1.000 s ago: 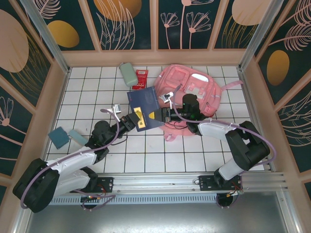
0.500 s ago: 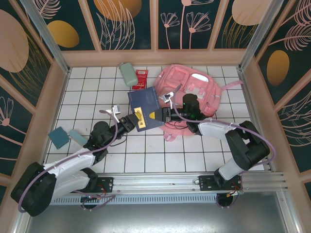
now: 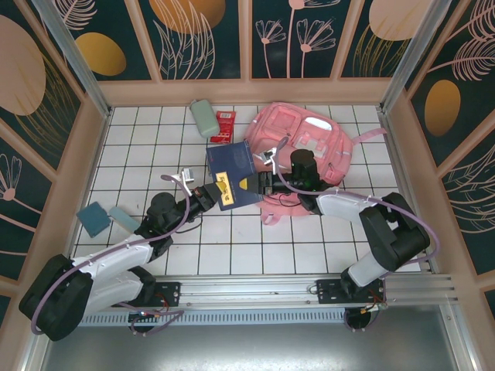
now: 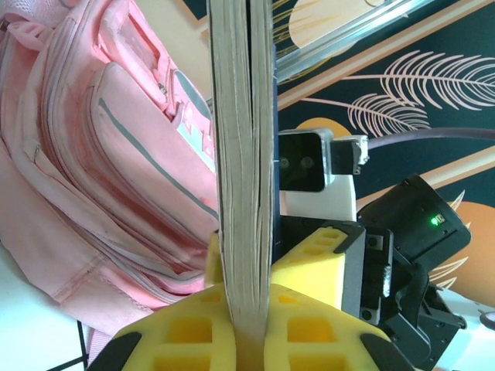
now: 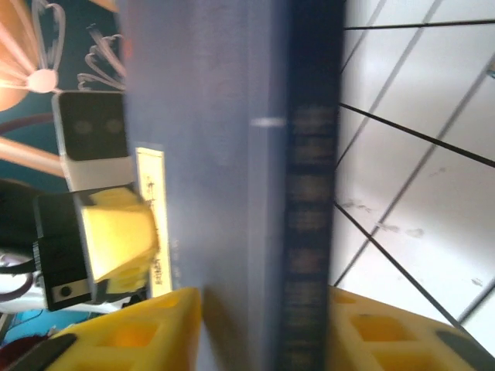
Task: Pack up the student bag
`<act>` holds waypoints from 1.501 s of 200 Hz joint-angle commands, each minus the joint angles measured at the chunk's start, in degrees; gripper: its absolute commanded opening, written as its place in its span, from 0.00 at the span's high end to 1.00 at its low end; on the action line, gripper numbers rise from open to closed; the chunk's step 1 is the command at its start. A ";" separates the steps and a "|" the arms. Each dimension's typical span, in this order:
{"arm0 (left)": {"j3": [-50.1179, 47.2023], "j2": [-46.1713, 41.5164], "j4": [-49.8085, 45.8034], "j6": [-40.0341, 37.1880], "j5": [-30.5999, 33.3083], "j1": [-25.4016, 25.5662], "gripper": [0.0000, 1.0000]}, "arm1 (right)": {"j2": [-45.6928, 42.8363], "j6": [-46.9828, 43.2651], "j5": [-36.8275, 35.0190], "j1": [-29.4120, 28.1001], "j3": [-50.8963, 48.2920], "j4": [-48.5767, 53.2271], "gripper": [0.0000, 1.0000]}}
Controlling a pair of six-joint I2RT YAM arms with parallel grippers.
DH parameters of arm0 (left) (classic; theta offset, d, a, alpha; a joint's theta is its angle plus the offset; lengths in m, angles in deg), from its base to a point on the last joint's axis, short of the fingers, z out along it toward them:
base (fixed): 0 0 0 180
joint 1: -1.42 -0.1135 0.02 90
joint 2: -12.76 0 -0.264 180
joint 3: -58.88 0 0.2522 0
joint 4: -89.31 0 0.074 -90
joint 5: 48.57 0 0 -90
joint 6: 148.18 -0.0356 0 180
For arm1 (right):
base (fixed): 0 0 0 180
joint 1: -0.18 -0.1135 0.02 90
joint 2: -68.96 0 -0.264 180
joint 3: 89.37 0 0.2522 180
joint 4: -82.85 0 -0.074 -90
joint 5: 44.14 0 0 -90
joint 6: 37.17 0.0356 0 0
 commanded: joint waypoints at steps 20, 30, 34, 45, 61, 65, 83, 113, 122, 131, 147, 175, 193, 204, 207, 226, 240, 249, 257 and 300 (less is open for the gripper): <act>1.88 -1.58 2.54 -0.43 -0.94 0.30 1.00 | -6.61 -11.37 -10.76 0.51 0.93 15.08 0.50; 1.80 -1.96 2.33 -0.43 -0.82 0.29 1.00 | -8.16 -13.18 -13.62 1.30 0.75 17.98 0.48; 1.83 -2.13 2.24 -0.47 -0.80 0.26 1.00 | -8.78 -13.80 -14.70 2.12 0.61 18.96 0.48; 1.83 -2.67 1.81 -0.64 -0.55 0.24 1.00 | -10.55 -15.48 -17.96 2.51 0.28 21.77 0.47; 1.70 -3.43 1.07 -0.93 -0.27 0.34 1.00 | -13.39 -18.03 -25.34 2.54 0.10 26.95 0.47; 1.67 -3.55 0.91 -1.07 -0.12 0.35 1.00 | -14.26 -18.55 -27.77 2.54 0.07 28.34 0.46; 1.34 -4.18 0.31 -1.17 0.08 0.28 1.00 | -17.40 -20.73 -38.08 2.31 0.22 34.32 0.45; 0.84 -5.04 -1.14 -1.70 0.82 0.27 1.00 | -18.38 -23.30 -51.04 1.14 -0.25 41.80 0.45; 0.61 -5.15 -1.14 -1.79 0.87 0.34 1.00 | -17.82 -23.72 -54.16 -0.93 -0.45 42.78 0.44; 0.44 -5.31 -1.14 -1.79 0.92 0.29 1.00 | -16.97 -23.84 -55.86 -2.55 -0.32 43.00 0.45; 0.34 -5.42 -1.27 -1.94 0.96 0.24 1.00 | -14.41 -24.91 -59.33 -5.44 0.67 43.10 0.44; -0.03 -6.18 -2.23 -2.27 1.08 0.22 1.00 | -9.73 -27.64 -62.13 -9.21 2.90 42.77 0.45; -0.50 -7.22 -3.11 -2.44 1.66 0.24 1.00 | -8.62 -29.13 -63.24 -11.00 3.54 41.27 0.45; -0.80 -8.06 -3.54 -2.49 2.05 0.22 1.00 | -8.57 -29.98 -62.78 -11.55 3.96 40.33 0.44; -0.87 -8.32 -3.78 -2.49 2.16 0.21 1.00 | -8.52 -30.23 -62.50 -11.65 4.05 40.16 0.44; -1.14 -10.79 -6.33 -2.38 4.51 0.24 1.00 | -8.90 -31.64 -60.64 -12.13 4.64 38.70 0.44; -1.54 -13.60 -8.87 -2.45 7.41 0.25 1.00 | -8.78 -32.75 -59.20 -12.44 5.07 37.81 0.43; -1.83 -15.59 -10.20 -2.56 8.89 0.21 1.00 | -8.24 -33.58 -58.28 -12.46 5.39 37.42 0.43; -1.86 -17.02 -11.38 -2.74 9.83 0.24 1.00 | -7.50 -34.23 -57.73 -12.49 5.82 37.32 0.42; -2.46 -20.00 -14.33 -2.87 10.39 0.22 1.00 | -1.32 -36.10 -59.30 -12.57 8.14 38.46 0.43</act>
